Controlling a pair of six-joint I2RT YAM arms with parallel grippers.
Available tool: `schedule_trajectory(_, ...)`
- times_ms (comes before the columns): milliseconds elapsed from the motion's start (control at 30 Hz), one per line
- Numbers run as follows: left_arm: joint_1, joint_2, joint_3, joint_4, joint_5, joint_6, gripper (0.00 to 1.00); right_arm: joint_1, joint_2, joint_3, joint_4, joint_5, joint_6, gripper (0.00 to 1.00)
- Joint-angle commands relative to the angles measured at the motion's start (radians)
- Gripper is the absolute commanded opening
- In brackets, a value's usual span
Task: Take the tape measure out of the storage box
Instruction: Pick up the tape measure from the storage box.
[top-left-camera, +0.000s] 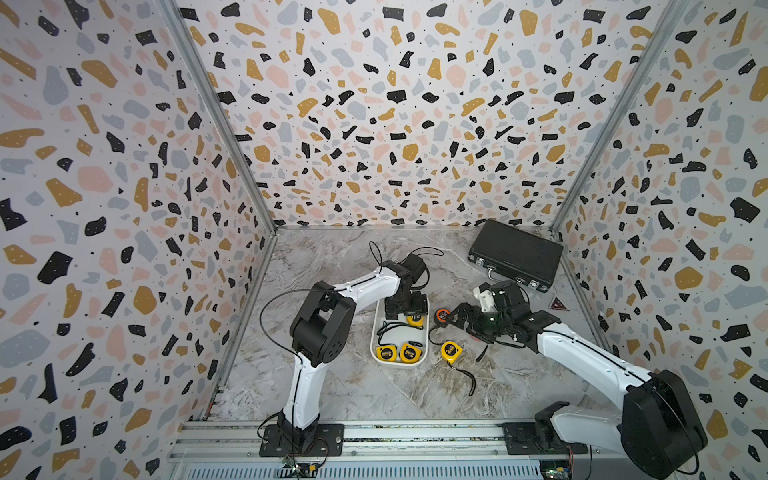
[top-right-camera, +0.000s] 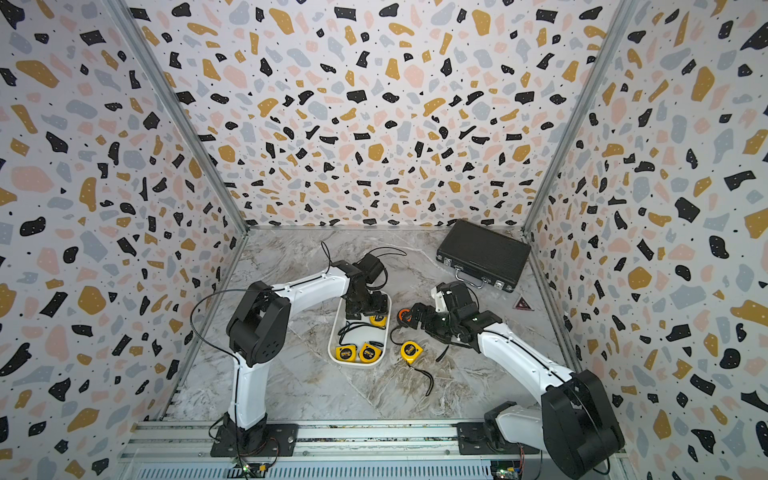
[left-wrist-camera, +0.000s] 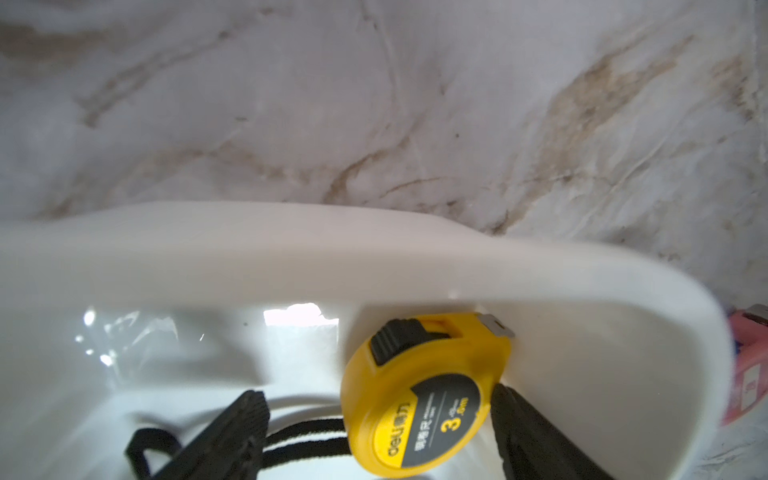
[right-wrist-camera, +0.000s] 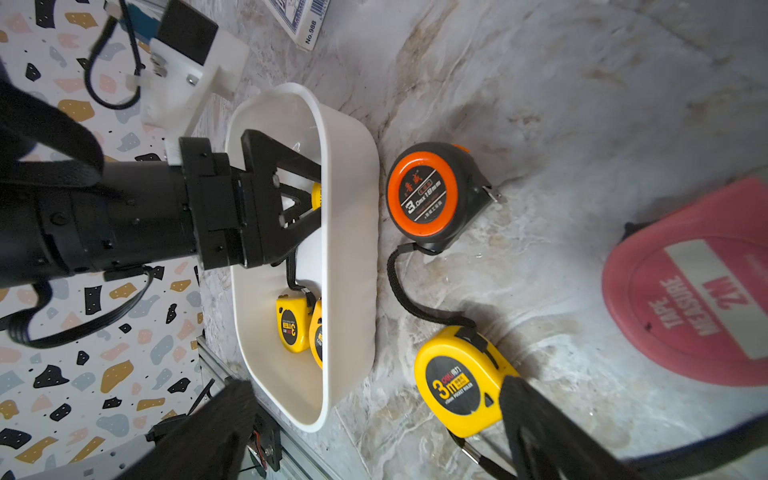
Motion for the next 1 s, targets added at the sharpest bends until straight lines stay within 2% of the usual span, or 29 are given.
schedule_trajectory(0,-0.010,-0.035,-0.010,0.009,0.019,0.012,0.88,-0.003,0.001,0.039,0.009,0.004,0.005,0.97)
schedule_trajectory(333,-0.035,0.022,0.063,-0.067,0.005,0.071,0.88,-0.003,0.008,0.047,0.006,-0.002,0.003,0.97)
schedule_trajectory(967,-0.051,0.080,0.108,-0.141,-0.066,0.135,0.83,-0.003,0.024,0.060,0.021,-0.005,0.011,0.98)
